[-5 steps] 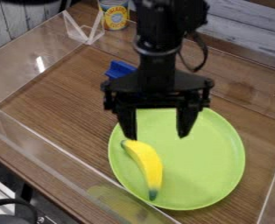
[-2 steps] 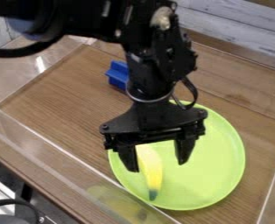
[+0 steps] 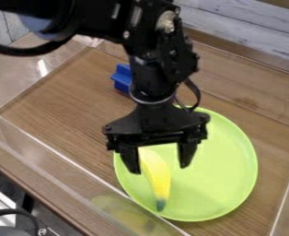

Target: Put the banana in the green plate

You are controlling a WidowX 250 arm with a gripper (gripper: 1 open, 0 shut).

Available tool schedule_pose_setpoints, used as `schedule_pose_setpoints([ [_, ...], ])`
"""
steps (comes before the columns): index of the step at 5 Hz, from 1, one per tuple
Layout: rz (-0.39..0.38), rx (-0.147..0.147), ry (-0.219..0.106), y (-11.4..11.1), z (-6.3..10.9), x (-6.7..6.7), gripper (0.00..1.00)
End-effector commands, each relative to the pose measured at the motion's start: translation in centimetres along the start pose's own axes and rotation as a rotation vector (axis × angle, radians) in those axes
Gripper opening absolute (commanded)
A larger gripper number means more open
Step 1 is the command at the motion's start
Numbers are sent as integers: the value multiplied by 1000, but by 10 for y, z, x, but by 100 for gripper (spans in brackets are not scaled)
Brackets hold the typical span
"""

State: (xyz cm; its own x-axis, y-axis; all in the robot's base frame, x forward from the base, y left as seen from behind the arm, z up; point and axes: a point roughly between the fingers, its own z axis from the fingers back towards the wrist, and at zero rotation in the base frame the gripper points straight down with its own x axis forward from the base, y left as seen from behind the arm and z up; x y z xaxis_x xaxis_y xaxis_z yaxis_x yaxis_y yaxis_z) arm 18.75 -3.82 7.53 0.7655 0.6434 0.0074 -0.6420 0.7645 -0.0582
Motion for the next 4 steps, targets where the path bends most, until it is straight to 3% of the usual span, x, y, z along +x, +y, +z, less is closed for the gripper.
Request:
schedule_pose_setpoints([
  [1, 10, -19, -24, -5, 4, 13, 100],
  [4, 53, 5, -3, -7, -3, 20, 100],
])
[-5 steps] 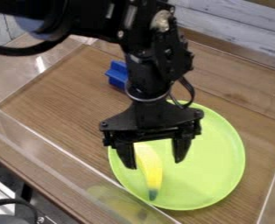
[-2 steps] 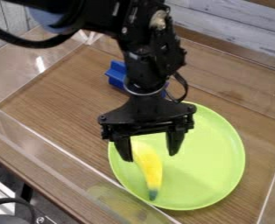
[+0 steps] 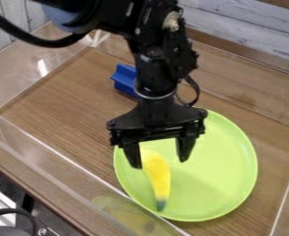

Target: Put the banana in the green plate

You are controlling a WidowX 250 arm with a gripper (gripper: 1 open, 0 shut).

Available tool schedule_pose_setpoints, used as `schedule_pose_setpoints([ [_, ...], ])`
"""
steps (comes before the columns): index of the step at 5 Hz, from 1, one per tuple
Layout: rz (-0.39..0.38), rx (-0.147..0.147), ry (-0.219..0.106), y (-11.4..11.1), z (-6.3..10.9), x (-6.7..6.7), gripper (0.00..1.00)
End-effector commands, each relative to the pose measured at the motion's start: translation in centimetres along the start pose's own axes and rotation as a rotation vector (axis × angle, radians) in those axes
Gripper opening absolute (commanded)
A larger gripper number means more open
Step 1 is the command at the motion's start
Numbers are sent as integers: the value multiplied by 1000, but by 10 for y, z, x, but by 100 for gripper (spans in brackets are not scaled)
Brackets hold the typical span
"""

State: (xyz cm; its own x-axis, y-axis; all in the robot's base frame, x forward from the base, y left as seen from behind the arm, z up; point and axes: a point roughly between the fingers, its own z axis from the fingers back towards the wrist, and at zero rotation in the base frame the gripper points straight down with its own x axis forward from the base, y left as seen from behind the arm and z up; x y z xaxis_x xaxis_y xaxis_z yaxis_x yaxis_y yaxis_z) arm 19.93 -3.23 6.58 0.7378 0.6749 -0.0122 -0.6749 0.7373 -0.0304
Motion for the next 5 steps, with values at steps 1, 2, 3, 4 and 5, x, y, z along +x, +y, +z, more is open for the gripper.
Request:
schedule_pose_setpoints([
  [1, 18, -13, -13, -4, 6, 6, 100],
  [2, 22, -4, -6, -5, 5, 5, 100],
  [3, 27, 3, 2, -6, 5, 4, 100],
  [4, 35, 11, 10, -6, 4, 3, 100],
  [5, 43, 17, 18, -7, 4, 3, 100],
])
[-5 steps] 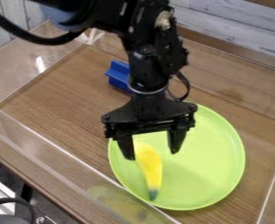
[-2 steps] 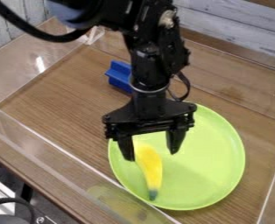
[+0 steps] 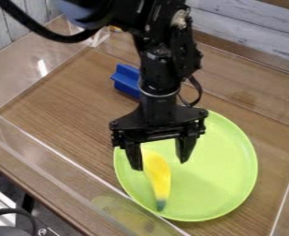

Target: Put the banana in the green plate

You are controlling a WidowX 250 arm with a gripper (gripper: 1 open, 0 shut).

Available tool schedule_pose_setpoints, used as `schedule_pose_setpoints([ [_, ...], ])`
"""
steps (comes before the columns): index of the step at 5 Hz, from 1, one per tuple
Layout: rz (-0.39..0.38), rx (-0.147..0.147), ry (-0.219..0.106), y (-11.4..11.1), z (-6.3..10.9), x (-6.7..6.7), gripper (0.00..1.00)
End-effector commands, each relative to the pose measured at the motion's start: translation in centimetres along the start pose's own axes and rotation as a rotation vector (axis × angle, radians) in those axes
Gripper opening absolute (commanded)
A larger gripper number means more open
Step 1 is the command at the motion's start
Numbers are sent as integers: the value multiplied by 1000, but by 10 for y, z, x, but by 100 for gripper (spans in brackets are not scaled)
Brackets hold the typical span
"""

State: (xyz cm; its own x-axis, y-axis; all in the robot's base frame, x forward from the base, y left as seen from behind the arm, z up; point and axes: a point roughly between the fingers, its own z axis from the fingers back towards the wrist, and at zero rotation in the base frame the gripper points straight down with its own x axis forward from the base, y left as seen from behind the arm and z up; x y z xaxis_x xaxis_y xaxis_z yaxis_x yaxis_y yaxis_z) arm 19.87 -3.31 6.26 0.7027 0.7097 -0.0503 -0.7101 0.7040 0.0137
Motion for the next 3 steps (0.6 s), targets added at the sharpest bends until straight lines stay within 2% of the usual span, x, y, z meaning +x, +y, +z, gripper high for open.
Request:
schedule_pose_setpoints([
  [1, -21, -24, -20, -7, 11, 6, 100],
  [2, -55, -27, -32, -10, 22, 15, 100],
  [3, -96, -36, -38, -14, 44, 28, 100],
])
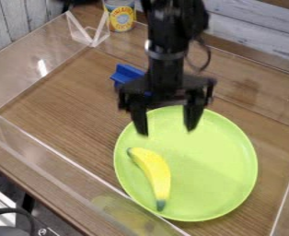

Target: Put the banana in the green plate

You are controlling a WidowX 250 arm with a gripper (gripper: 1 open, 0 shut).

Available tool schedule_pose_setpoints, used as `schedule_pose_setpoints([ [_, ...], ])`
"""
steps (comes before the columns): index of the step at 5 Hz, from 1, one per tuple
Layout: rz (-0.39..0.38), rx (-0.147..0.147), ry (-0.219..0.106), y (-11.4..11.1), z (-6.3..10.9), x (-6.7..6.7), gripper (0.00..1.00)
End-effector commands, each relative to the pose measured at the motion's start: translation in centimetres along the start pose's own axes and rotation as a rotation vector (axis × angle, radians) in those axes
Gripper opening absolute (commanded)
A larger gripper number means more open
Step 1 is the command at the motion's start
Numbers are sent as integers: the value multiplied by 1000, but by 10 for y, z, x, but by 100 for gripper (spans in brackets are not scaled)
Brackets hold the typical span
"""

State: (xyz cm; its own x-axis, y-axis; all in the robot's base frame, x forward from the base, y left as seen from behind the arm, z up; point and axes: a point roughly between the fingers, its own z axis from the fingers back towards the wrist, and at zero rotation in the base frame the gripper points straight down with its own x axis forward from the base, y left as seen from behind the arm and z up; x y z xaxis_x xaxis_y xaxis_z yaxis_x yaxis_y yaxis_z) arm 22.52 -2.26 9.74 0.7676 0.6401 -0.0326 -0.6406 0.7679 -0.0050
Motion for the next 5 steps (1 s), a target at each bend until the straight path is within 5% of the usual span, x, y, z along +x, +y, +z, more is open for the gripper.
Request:
schedule_pose_setpoints([
  [1, -30, -51, 0, -4, 39, 12, 100],
  [3, -14, -85, -49, 0, 44, 47, 100],
  [5, 24, -120, -73, 1, 29, 60, 100],
])
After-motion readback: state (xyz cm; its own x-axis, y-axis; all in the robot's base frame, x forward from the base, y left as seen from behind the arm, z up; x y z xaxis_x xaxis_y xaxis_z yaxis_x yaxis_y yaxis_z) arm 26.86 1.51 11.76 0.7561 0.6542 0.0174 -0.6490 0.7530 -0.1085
